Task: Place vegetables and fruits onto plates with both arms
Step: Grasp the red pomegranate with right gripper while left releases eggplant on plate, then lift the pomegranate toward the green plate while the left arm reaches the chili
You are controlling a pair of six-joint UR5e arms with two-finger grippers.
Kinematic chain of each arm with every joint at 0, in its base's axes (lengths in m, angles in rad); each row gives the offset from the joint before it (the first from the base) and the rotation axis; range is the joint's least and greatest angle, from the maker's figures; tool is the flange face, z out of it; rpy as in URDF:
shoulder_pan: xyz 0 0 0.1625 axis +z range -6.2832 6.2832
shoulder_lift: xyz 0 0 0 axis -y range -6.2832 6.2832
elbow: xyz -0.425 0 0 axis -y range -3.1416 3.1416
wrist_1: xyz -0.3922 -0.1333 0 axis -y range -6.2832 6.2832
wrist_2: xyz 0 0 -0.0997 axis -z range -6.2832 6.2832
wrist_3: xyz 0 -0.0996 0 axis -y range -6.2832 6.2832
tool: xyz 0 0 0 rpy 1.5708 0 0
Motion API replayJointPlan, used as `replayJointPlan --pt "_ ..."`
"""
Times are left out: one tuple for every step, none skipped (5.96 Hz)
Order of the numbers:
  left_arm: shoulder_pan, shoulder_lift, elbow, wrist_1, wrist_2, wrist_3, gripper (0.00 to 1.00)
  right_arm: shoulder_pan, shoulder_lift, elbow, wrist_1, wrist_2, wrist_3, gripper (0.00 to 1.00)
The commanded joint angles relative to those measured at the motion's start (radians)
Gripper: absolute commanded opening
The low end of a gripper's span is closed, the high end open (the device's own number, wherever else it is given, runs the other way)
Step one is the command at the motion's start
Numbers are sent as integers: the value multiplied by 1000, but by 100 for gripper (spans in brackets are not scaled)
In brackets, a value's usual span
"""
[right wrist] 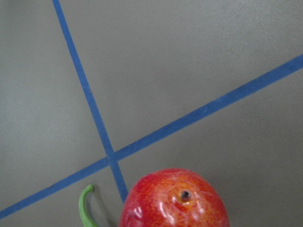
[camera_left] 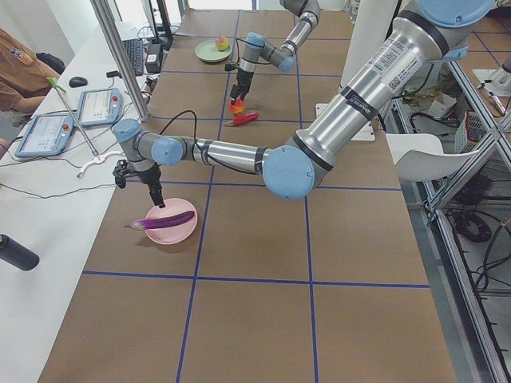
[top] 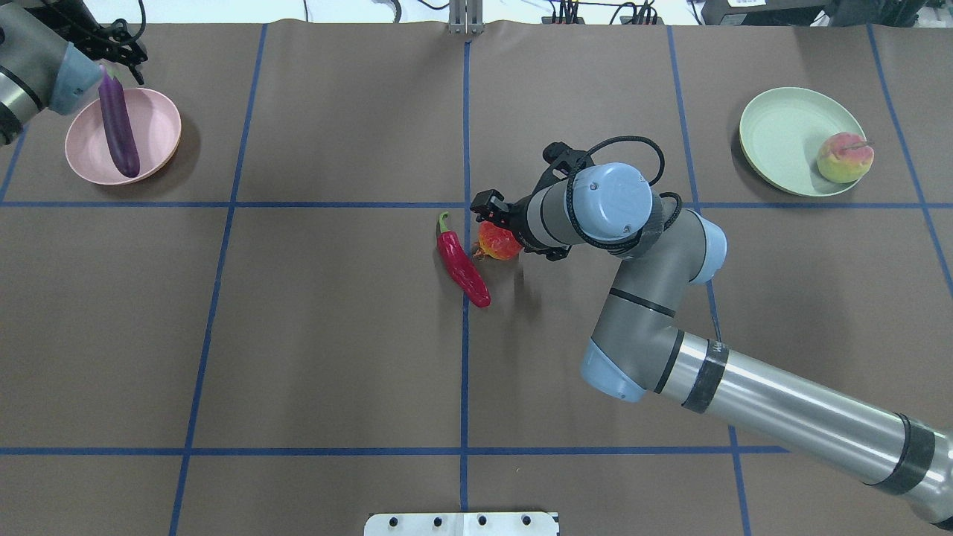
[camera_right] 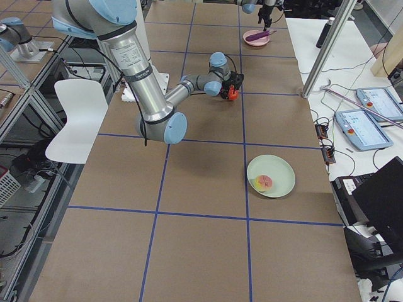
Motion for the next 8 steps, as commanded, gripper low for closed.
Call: replayJointPlan --pt "11 -1 -59 36 -2 -59 100 -9 30 -38 0 -16 2 100" --pt "46 -1 -155 109 -24 -79 100 -9 27 -35 1 -14 5 89" --pt "56 0 -241 146 -81 -148 100 -7 22 -30 0 -10 5 44" --pt "138 -1 -335 136 -104 -235 100 -4 24 -27 1 -6 -1 1" --pt "214 -9 -399 136 -104 -303 100 64 19 -21 -5 59 -7 0" --pt "285 -35 -450 136 -100 -460 100 152 15 -23 -9 157 -54 0" --pt "337 -71 -467 138 -71 -494 100 233 -13 -33 -12 214 -126 0" --pt "428 -125 -451 138 -5 -549 100 320 -39 -70 -28 224 -259 0"
